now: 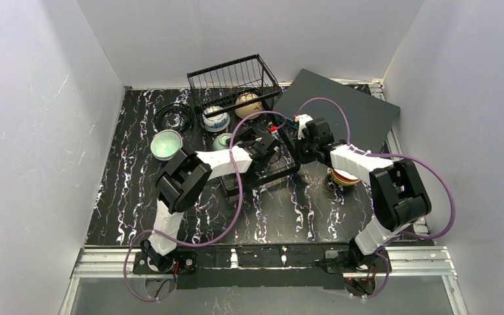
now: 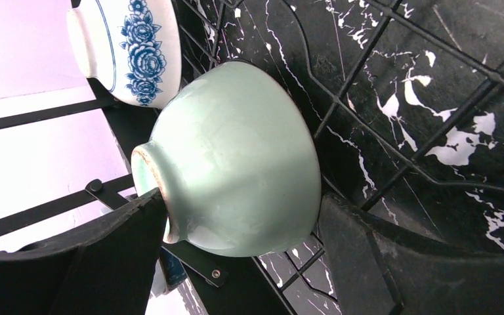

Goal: Unload the bowls from the dish rack
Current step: Pick up the bowl from the dish rack.

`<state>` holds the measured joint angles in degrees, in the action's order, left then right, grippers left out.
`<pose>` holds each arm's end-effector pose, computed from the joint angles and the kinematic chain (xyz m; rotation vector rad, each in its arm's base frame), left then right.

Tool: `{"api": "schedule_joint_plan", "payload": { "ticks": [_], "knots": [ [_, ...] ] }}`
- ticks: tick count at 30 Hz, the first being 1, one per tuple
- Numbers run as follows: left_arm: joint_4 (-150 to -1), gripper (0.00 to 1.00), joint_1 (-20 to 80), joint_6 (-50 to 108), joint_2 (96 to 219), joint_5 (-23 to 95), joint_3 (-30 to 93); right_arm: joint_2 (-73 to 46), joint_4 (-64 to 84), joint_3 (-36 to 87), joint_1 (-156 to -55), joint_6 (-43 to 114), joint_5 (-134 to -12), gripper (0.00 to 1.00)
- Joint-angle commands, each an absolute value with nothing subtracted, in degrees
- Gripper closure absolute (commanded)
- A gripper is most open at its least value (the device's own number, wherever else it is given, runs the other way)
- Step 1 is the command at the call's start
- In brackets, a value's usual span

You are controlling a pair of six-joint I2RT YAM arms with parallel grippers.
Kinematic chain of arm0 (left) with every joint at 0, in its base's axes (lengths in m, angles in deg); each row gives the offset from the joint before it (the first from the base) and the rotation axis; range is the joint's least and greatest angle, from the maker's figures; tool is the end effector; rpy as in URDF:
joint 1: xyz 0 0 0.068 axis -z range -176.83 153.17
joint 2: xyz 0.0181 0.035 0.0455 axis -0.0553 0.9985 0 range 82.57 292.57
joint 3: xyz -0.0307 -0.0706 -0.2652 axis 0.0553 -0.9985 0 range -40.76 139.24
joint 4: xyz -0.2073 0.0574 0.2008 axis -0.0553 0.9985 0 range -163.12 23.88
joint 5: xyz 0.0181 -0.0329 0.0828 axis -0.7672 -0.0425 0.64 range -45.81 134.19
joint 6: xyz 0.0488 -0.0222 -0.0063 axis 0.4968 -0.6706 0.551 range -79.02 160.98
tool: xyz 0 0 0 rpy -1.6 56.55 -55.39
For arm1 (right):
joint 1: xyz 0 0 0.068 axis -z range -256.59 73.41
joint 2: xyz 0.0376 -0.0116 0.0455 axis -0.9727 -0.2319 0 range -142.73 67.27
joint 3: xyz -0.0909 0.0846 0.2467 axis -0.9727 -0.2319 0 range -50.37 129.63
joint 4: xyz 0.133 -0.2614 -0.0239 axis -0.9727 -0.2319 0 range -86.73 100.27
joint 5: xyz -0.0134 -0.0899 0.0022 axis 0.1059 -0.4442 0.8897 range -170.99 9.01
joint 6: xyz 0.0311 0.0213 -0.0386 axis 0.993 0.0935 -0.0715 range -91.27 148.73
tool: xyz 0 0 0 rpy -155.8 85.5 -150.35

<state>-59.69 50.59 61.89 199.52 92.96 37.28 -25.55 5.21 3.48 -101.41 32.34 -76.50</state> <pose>0.3284 -0.3177 0.1456 0.9566 2.0166 0.8007 0.3321 0.1566 0.1752 -0.4731 2.3133 0.3357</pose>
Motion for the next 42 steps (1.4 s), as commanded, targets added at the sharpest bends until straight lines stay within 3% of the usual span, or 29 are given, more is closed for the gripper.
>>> {"api": "schedule_joint_plan", "payload": {
  "ticks": [1,8,20,39,42],
  "knots": [
    [-60.9,0.19,51.0,61.0,202.1,92.8,35.1,-23.4,5.0,2.8,-102.2,33.7,-68.7,0.93],
    [-62.7,0.25,52.0,61.7,202.6,94.1,34.0,-23.3,5.0,2.9,-102.2,33.6,-68.7,0.93],
    [-60.1,0.53,52.9,61.0,196.4,94.7,35.6,-23.4,5.2,2.9,-102.2,33.8,-68.5,0.93],
    [-49.2,0.77,53.6,55.0,187.7,92.2,41.7,-23.1,6.1,3.1,-102.2,35.0,-67.9,0.93],
    [-48.2,0.81,53.6,53.6,185.8,91.4,41.8,-22.8,6.9,3.0,-102.2,35.7,-67.9,0.87]
  ]
}}
